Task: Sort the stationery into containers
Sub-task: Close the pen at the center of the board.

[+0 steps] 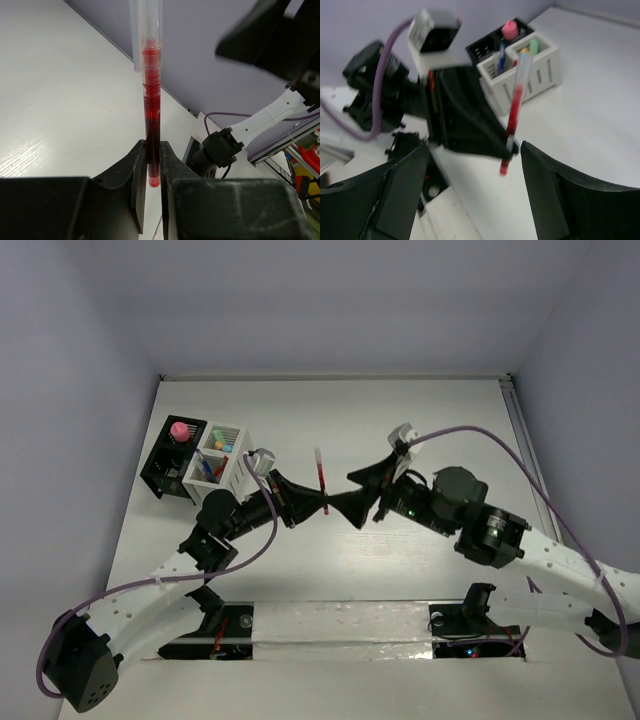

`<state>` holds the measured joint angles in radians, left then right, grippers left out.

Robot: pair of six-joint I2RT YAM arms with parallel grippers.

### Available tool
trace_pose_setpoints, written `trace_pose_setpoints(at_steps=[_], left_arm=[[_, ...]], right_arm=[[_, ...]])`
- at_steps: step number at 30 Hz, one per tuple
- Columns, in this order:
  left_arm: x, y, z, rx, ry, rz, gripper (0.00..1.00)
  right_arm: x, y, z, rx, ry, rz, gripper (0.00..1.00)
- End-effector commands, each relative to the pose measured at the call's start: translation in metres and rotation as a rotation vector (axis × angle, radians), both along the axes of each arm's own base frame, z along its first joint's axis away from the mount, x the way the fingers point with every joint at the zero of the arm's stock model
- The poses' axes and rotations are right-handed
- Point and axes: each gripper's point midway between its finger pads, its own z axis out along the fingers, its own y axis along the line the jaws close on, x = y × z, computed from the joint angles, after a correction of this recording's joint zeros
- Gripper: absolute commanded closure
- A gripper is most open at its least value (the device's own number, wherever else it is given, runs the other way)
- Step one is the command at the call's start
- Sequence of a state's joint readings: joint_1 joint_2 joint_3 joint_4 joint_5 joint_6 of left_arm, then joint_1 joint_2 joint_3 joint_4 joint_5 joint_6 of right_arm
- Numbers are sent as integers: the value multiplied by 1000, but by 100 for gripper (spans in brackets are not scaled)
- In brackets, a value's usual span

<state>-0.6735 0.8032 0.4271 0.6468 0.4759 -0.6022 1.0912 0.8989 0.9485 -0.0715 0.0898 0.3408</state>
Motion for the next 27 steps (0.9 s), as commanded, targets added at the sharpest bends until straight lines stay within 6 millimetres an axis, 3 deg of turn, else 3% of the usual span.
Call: trace_pose_setpoints(at_steps=[1, 2, 3, 6, 8, 16, 22, 23, 27], left_arm=[[-9, 1, 3, -12, -42, -20, 100], [-9, 1, 1, -10, -44, -18, 100], [-9, 1, 1, -9, -45, -18, 100], [-12, 1, -1, -11, -45, -26, 100], [-15, -1, -2, -10, -45, -36, 100], [-14, 0, -3, -9, -47, -30, 100], [-16, 0, -4, -9, -43, -22, 100], [-15, 1, -4, -10, -43, -19, 100], [-13, 4, 1, -18, -55, 5, 100]], right_arm=[[36, -7, 18, -96, -77, -82, 19], [47, -1, 12, -117, -56, -89, 19], [60, -4, 24, -102, -56, -100, 19], [76, 11, 15, -141, -11, -60, 20], [76, 22, 23, -124, -20, -19, 22], [77, 46, 5, -118, 31, 55, 26], [75, 45, -7, -102, 57, 54, 57], [74, 46, -9, -106, 63, 59, 68], [71, 49, -19, -113, 102, 78, 82]])
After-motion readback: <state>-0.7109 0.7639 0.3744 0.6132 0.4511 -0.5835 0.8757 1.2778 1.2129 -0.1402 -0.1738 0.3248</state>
